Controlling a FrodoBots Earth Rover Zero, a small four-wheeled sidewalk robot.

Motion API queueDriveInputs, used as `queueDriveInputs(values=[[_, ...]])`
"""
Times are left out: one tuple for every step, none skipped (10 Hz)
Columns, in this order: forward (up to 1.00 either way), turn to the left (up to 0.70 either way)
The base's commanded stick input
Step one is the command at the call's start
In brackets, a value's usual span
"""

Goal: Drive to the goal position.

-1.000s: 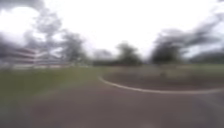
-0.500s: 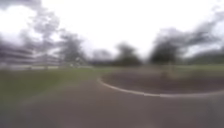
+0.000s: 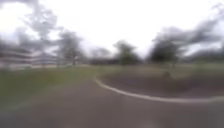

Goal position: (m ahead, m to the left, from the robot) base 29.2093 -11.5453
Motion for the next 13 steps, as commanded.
queueDriveInputs(values=[[0.70, 0.00], [0.70, 0.00], [0.70, 0.00], [0.70, 0.00], [0.70, 0.00], [0.34, 0.00], [0.00, 0.00], [0.00, 0.00], [0.00, 0.00], [0.00, 0.00], [0.00, 0.00], [0.00, 0.00], [0.00, 0.00]])
